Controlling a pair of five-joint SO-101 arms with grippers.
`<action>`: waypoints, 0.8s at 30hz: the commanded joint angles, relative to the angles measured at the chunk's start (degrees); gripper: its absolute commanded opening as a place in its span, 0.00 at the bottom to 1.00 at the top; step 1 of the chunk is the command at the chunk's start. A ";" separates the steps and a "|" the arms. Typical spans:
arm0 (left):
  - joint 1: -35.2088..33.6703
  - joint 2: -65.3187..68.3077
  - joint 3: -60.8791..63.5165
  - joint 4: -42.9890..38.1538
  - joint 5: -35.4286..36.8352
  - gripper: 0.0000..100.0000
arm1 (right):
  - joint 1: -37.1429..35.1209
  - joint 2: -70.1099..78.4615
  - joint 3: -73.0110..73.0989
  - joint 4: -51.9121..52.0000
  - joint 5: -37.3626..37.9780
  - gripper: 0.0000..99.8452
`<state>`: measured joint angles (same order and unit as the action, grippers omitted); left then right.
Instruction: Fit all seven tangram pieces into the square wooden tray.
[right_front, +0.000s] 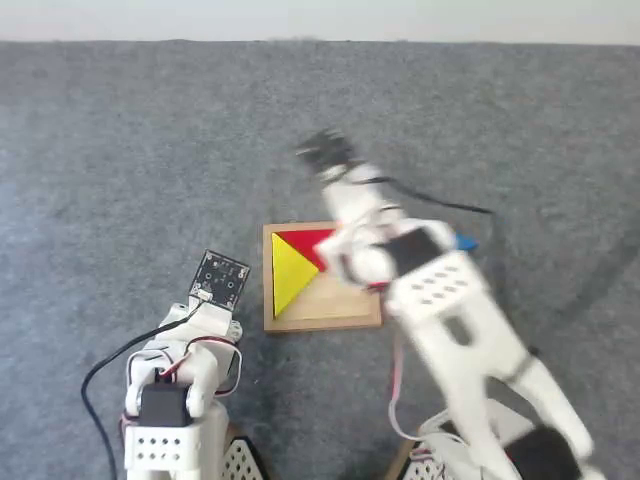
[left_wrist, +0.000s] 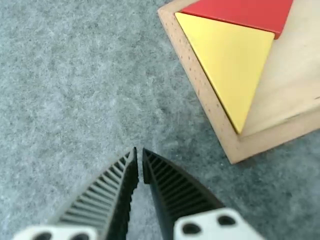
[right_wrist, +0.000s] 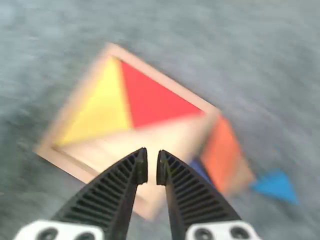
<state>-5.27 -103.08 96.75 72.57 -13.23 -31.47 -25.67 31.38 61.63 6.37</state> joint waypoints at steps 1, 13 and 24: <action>-0.35 -1.32 -0.40 0.18 -0.62 0.02 | 12.26 -5.76 -1.76 9.19 6.15 0.06; -0.26 -1.32 -0.40 0.18 -0.62 0.02 | 12.70 17.10 -8.53 -1.01 1.67 0.14; -0.26 -1.32 -0.40 0.18 -0.62 0.02 | 12.79 32.40 -11.60 -11.56 -1.49 0.22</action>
<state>-5.27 -103.08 96.75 72.57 -13.23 -18.37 6.59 23.03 52.40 5.67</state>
